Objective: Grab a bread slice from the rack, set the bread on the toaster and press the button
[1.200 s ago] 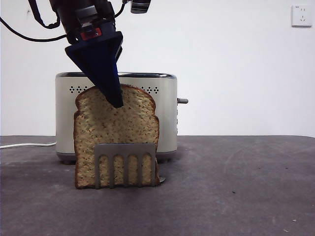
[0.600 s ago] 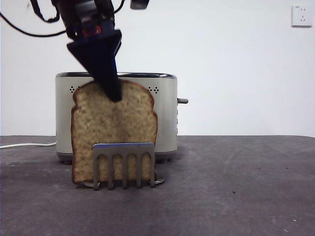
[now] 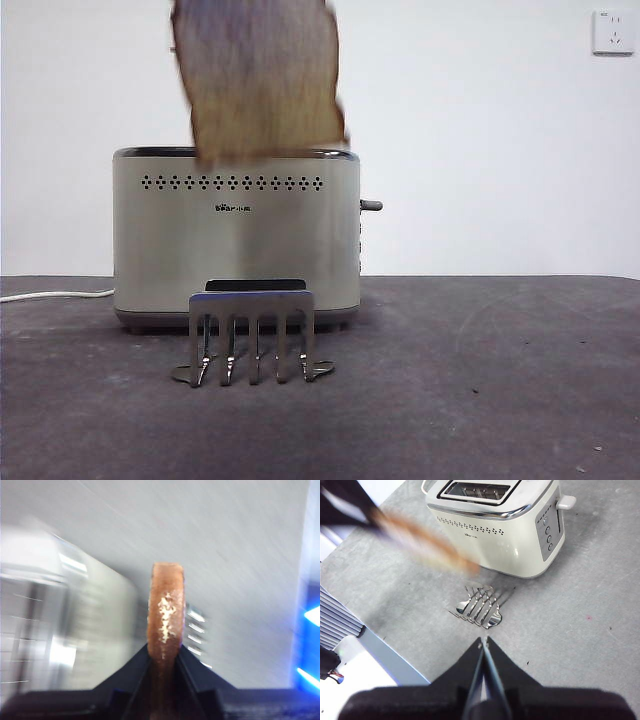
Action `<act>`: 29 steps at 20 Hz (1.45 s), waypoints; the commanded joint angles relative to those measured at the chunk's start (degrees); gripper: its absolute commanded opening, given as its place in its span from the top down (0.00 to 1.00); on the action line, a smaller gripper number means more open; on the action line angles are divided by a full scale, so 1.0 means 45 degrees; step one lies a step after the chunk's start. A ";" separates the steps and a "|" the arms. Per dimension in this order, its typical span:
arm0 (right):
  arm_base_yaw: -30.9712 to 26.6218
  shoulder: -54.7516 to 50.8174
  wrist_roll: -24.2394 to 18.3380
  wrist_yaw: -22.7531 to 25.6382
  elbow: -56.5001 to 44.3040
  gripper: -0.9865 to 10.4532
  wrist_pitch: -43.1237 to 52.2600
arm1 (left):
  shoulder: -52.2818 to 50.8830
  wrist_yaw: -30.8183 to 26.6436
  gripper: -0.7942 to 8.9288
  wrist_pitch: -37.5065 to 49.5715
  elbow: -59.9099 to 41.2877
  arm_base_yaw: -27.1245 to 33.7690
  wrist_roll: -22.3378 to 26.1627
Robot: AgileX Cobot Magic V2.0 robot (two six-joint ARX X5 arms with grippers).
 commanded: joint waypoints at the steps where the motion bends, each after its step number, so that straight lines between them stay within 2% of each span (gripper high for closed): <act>1: 0.0039 0.0097 -0.0141 -0.0015 0.0005 0.92 0.0034 | -0.0058 -0.0913 0.93 -0.0117 0.1107 -0.0044 0.0680; 6: 0.0039 0.0141 -0.0136 -0.0015 0.0005 0.92 0.0024 | -0.0049 -0.2322 0.93 0.0476 0.2021 0.0146 0.2395; 10: 0.0039 0.0199 -0.0131 -0.0015 0.0005 0.92 -0.0029 | 0.0253 -0.2390 0.93 0.1112 0.2021 0.1005 0.3366; 18: 0.0112 0.0287 -0.0136 -0.0015 0.0005 0.92 -0.0029 | 0.1273 -0.1253 0.93 0.1481 0.2021 0.2195 0.3682; 29: 0.0112 0.0447 -0.0185 -0.0015 0.0005 0.92 -0.0024 | 0.2948 -0.0199 0.93 0.0894 0.2021 0.2696 0.3963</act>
